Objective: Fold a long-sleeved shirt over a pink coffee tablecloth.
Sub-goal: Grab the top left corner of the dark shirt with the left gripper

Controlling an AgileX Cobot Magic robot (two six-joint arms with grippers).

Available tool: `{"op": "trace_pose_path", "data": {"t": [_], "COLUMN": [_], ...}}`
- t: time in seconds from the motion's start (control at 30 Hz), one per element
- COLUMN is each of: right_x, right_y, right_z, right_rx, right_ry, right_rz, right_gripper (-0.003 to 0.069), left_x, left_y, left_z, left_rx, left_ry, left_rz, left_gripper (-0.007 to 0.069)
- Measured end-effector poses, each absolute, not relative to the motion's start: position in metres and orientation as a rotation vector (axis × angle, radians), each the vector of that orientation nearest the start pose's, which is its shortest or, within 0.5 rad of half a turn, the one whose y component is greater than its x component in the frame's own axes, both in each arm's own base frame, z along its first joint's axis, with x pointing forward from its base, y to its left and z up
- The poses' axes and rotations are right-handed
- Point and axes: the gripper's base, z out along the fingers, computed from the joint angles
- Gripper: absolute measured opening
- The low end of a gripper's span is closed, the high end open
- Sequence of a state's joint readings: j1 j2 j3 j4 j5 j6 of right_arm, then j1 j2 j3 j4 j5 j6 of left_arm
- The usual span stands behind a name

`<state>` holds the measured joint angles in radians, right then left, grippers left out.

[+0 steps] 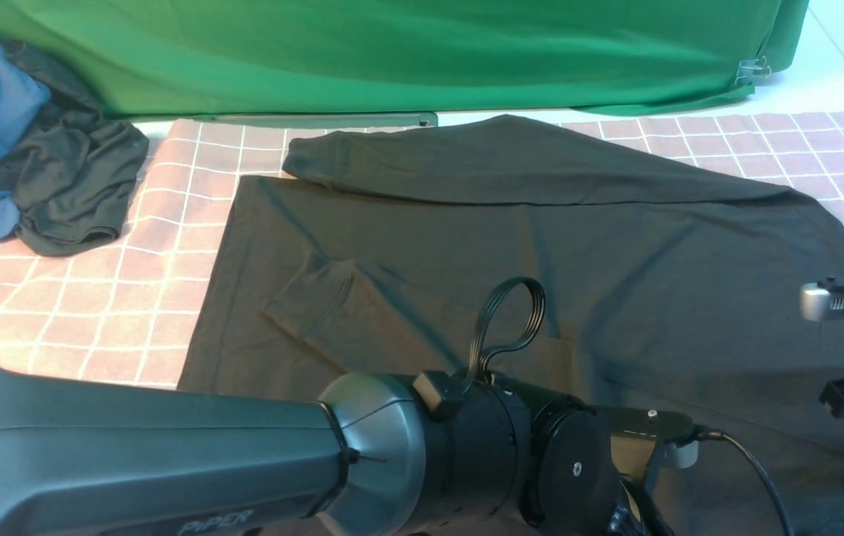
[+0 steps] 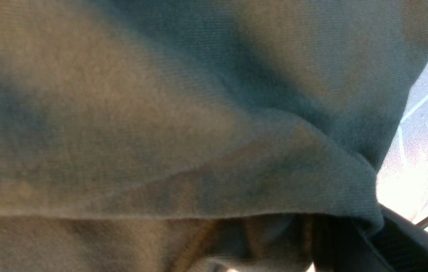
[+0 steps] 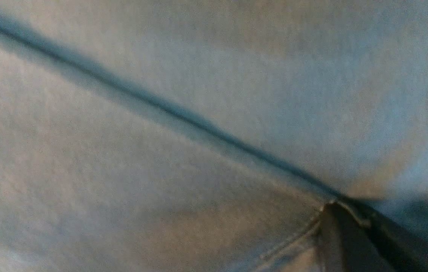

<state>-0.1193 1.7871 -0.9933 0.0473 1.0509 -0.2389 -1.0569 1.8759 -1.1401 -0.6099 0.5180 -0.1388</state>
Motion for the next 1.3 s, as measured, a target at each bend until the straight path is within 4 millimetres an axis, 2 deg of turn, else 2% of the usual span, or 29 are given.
{"op": "trace_pose_path", "data": {"t": [0.23, 0.37, 0.53, 0.8, 0.87, 0.93, 1.03, 1.1, 1.23, 1.3], "right_x": [0.273, 0.267, 0.262, 0.264, 0.264, 0.265, 0.264, 0.264, 0.271, 0.277], "right_y": [-0.035, -0.047, -0.056, -0.058, -0.058, -0.059, -0.060, -0.060, -0.061, -0.061], "right_z": [0.176, 0.187, 0.189, 0.189, 0.189, 0.189, 0.189, 0.189, 0.197, 0.207], "right_rx": [-0.163, -0.059, 0.023, 0.045, 0.047, 0.042, 0.037, 0.039, 0.088, 0.108], "right_ry": [3.339, 3.334, 3.359, 3.332, 3.330, 3.328, 3.329, 3.329, 3.305, 3.276], "right_rz": [0.075, 0.019, 0.024, 0.015, 0.012, -0.005, -0.016, -0.020, -0.035, -0.025], "right_gripper": [0.0038, 0.0038, 0.0038, 0.0041, 0.0062, 0.0103, 0.0183, 0.0232, 0.0226, 0.0179], "left_x": [0.162, 0.161, 0.161, 0.159, 0.159, 0.158, 0.157, 0.157, 0.156, 0.160], "left_y": [-0.340, -0.340, -0.340, -0.339, -0.339, -0.339, -0.339, -0.338, -0.335, -0.326], "left_z": [0.170, 0.170, 0.170, 0.170, 0.170, 0.169, 0.169, 0.169, 0.175, 0.189], "left_rx": [0.647, 0.642, 0.637, 0.636, 0.637, 0.641, 0.644, 0.649, 0.666, 0.642], "left_ry": [2.860, 2.868, 2.874, 2.897, 2.897, 2.905, 2.917, 2.923, 2.937, 2.945], "left_rz": [-0.831, -0.836, -0.841, -0.845, -0.845, -0.842, -0.842, -0.840, -0.838, -0.828], "left_gripper": [0.0030, 0.0030, 0.0030, 0.0031, 0.0036, 0.0069, 0.0158, 0.0253, 0.0393, 0.0411]}}
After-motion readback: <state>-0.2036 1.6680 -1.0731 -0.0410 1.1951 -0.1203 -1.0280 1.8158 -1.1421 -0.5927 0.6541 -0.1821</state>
